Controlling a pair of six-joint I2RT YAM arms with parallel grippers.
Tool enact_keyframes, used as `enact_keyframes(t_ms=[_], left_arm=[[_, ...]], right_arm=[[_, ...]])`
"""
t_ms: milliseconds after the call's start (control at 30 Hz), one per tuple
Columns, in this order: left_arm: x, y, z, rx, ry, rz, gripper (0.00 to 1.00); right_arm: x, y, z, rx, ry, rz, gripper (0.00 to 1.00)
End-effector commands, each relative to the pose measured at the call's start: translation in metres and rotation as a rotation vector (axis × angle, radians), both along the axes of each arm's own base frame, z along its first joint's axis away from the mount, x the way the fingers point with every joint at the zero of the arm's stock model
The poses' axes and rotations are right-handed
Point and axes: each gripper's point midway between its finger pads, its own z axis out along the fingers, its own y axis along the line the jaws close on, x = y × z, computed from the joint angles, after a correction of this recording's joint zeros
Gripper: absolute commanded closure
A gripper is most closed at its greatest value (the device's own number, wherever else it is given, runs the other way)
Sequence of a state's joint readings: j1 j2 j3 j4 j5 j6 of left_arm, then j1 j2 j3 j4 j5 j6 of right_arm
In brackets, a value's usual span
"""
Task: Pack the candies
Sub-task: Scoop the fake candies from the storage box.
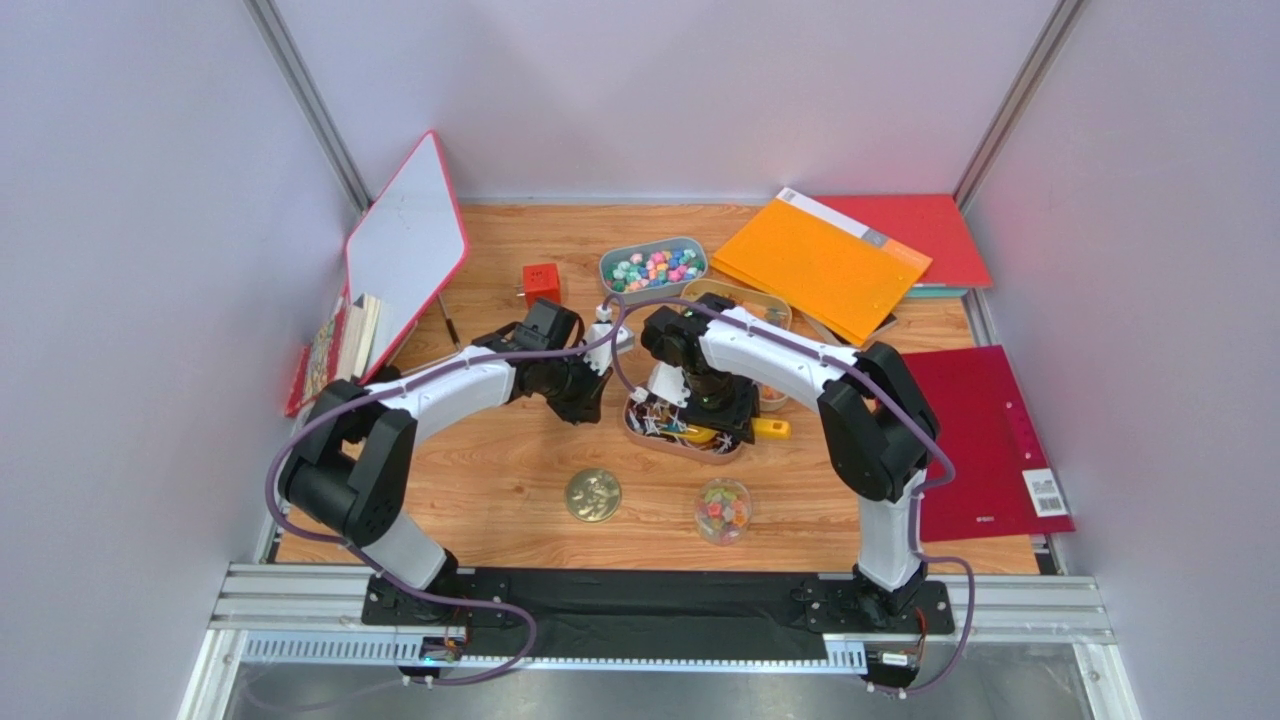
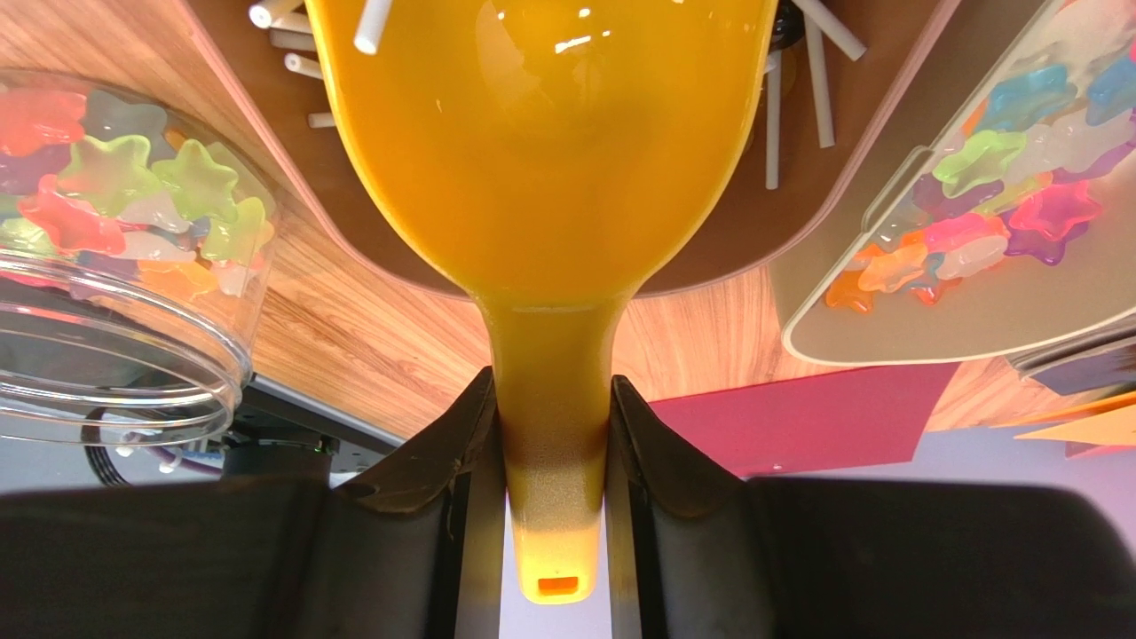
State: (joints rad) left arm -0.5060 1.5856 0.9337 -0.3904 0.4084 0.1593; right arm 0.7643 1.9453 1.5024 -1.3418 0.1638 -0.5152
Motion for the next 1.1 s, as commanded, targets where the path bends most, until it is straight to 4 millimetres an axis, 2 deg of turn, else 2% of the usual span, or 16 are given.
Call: enact_keyframes(t_ms=[0,133,267,300,333,367,433,533,733,933,1067], left_arm=[[0.005,0.001,0.012,-0.005,-0.024,0.002,1.00],[0.007,0.002,0.014,-0.001,-0.028,0.003,1.00],[0.006,0.004,0.017,0.004,-0.026,0.005,0.98],[0.004,0.003,0.017,0.005,-0.020,-0.003,0.89],[0.005,0.005,0.018,0.010,-0.019,0.001,0.69],[0.005,0.006,0.020,0.016,-0.020,0.006,0.61],[0.008,0.009,0.022,0.029,-0.038,0.016,0.48],[0.011,0.012,0.028,0.034,-0.072,0.026,0.41],[0.011,0.017,0.038,0.045,-0.095,0.039,0.36],[0.008,0.032,0.042,0.078,-0.101,0.060,0.35],[0.006,0.039,0.050,0.081,-0.118,0.060,0.35]], right_arm=[[0.011,0.016,-0.005,0.069,-0.030,-0.052,1.00],[0.016,0.021,-0.004,0.097,-0.037,-0.078,1.00],[0.012,0.021,-0.009,0.124,-0.023,-0.097,1.00],[0.007,0.017,-0.012,0.119,-0.014,-0.099,1.00],[0.007,0.018,-0.014,0.125,-0.018,-0.099,1.00],[0.007,0.016,-0.015,0.124,-0.024,-0.101,1.00],[0.007,0.017,-0.016,0.139,-0.040,-0.105,1.00],[0.010,0.020,-0.017,0.163,-0.051,-0.111,1.00],[0.014,0.023,-0.022,0.188,-0.060,-0.123,1.00],[0.018,0.028,-0.023,0.236,-0.097,-0.127,1.00],[0.018,0.030,-0.015,0.301,-0.135,-0.133,1.00]])
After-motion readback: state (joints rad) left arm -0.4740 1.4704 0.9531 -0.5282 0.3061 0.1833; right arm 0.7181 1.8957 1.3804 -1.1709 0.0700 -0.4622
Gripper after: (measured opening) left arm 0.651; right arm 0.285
